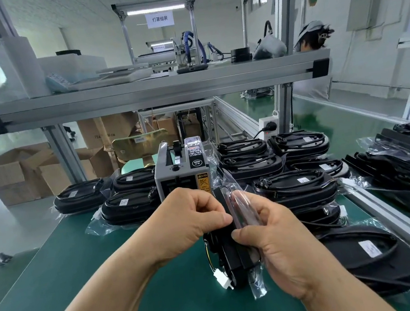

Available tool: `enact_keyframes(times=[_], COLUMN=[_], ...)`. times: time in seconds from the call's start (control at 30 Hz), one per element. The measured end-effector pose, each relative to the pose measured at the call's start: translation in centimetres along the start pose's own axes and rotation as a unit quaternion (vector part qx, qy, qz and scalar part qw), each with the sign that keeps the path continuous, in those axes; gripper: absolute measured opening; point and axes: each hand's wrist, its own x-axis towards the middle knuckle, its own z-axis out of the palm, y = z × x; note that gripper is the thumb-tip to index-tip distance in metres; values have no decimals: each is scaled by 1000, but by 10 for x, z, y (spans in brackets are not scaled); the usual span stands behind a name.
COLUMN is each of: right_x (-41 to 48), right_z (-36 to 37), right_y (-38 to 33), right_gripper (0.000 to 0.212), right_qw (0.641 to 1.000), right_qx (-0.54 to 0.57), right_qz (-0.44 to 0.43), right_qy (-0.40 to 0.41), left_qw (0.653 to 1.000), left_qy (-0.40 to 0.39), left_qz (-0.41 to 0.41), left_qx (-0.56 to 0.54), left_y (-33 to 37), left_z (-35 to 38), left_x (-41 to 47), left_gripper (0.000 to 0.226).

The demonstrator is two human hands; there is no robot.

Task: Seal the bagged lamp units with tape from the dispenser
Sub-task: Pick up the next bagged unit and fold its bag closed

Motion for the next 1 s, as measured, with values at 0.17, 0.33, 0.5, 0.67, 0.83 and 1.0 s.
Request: enact_keyframes(times=[0.17,0.33,0.5,0.67,0.83,1.0], right_x=[1,2,2,2,2,1], right_z=[0,2,3,3,2,1], right_y=[2,1,1,1,3,3], right_gripper=[58,59,61,63,58,58], right_qw=[1000,1000,1000,1000,1000,1000], right_qx=[-2,-4,-2,-3,-9,-12], right_qz=[-1,-4,-5,-4,-2,5], right_qy=[2,2,2,2,3,8], left_qw=[1000,1000,999,998,996,997], left_qy=[12,17,33,64,80,51], left_qz=[5,4,3,10,16,-1], left_qx=[-6,-12,-1,15,20,-57], left_y=[-4,-4,-3,-3,-5,-2], left_z=[1,1,1,6,10,6], left_x=[1,0,-2,-4,-7,-8], left_gripper=[16,20,16,15,15,16])
